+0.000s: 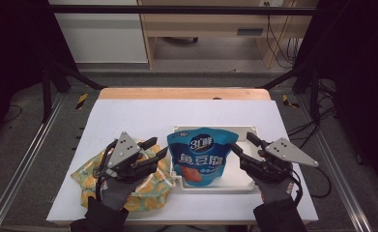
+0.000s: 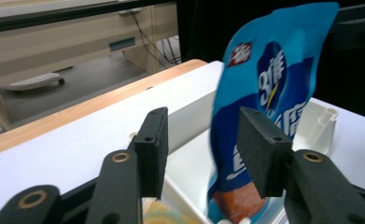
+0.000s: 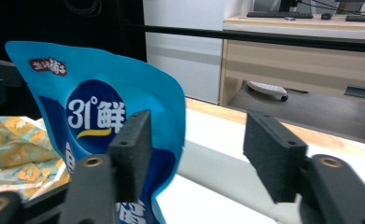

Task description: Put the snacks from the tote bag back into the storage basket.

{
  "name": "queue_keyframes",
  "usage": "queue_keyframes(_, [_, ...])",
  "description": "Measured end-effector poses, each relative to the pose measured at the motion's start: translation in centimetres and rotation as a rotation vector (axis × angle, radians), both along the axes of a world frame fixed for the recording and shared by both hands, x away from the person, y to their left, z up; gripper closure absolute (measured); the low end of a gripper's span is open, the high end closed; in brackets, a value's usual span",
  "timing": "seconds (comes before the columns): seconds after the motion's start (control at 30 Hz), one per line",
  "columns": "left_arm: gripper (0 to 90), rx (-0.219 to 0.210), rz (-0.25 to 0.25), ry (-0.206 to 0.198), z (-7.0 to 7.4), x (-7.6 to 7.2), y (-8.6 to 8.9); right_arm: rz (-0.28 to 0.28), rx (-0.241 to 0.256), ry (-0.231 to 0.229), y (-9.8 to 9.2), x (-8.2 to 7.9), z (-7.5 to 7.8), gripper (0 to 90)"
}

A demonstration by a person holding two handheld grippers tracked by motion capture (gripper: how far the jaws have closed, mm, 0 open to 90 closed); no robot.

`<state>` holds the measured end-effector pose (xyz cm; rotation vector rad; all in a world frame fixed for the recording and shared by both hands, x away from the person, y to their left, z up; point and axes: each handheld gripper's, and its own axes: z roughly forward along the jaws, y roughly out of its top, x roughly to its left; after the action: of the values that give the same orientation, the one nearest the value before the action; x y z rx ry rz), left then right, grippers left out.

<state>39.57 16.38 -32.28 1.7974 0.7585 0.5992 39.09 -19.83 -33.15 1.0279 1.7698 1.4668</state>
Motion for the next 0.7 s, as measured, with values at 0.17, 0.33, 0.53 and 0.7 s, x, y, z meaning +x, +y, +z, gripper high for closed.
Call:
queue_keyframes(0.17, [47.2, -0.002, 0.037, 0.015, -0.4, -0.2, 2.0, -0.013, -0.014, 0.020, -0.7, 0.0, -0.6, 33.5])
queue_keyframes(0.33, [42.2, -0.006, 0.073, 0.026, -1.0, -0.2, 3.9, -0.023, -0.033, 0.040, -1.5, -0.2, -1.3, 30.7])
queue_keyframes(0.53, [37.9, -0.002, 0.113, 0.026, -2.0, -0.4, 6.3, -0.045, -0.036, 0.057, -2.7, -0.6, -2.1, 27.9])
queue_keyframes(0.7, [36.8, -0.002, 0.145, 0.053, -3.6, -0.3, 8.1, -0.065, -0.042, 0.085, -3.7, -0.7, -3.0, 26.2])
